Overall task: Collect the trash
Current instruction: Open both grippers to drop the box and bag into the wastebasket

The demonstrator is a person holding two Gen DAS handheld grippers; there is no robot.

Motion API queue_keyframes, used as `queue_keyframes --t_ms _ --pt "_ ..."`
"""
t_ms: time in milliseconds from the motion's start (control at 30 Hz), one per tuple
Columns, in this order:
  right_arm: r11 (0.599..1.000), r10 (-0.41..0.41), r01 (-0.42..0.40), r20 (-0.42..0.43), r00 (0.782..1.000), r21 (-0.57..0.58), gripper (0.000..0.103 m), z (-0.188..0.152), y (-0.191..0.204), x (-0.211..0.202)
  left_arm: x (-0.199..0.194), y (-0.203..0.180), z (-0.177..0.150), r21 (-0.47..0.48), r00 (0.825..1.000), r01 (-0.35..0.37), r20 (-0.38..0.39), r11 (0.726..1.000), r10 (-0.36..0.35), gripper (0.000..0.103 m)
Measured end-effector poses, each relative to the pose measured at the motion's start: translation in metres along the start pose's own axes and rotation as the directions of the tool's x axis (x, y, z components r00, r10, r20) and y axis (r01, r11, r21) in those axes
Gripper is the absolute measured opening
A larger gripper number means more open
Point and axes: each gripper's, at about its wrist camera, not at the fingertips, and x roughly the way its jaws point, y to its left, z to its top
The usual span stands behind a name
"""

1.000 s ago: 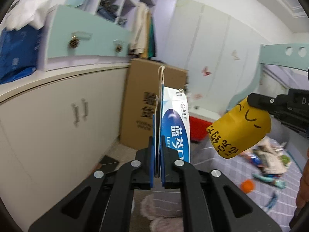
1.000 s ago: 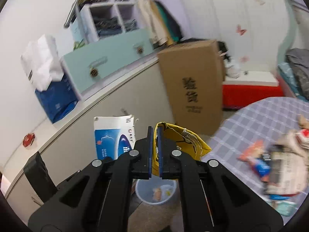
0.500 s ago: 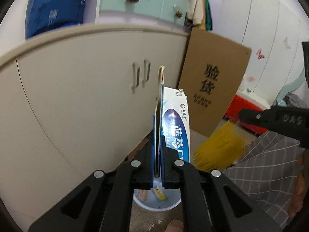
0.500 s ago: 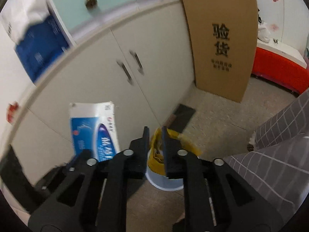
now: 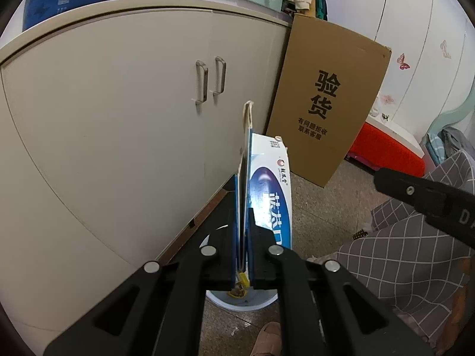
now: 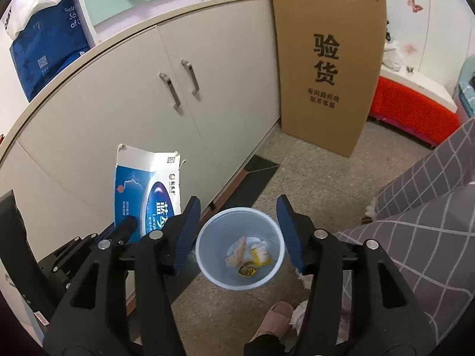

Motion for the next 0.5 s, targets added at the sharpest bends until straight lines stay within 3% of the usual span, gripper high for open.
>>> queue_keyframes --t_ms 400,467,500 --pt "0.998 -0.006 0.002 0.069 0.998 0.061 0.059 0.003 -0.013 -0.010 0.014 -0.013 0.022 0.030 1.000 -0.011 0.018 0.999 0.011 0.007" --pt "0.997 -0.004 -0.002 0.075 0.997 0.071 0.059 0.002 -0.015 -0.012 0.019 -0.016 0.026 0.036 0.999 -0.021 0.034 0.999 0.020 0.010" --pt "0.997 -0.003 -0.003 0.076 0.997 0.075 0.059 0.002 -0.016 -0.013 0.022 -0.017 0.028 0.035 0.999 -0.025 0.036 0.999 0.024 0.020"
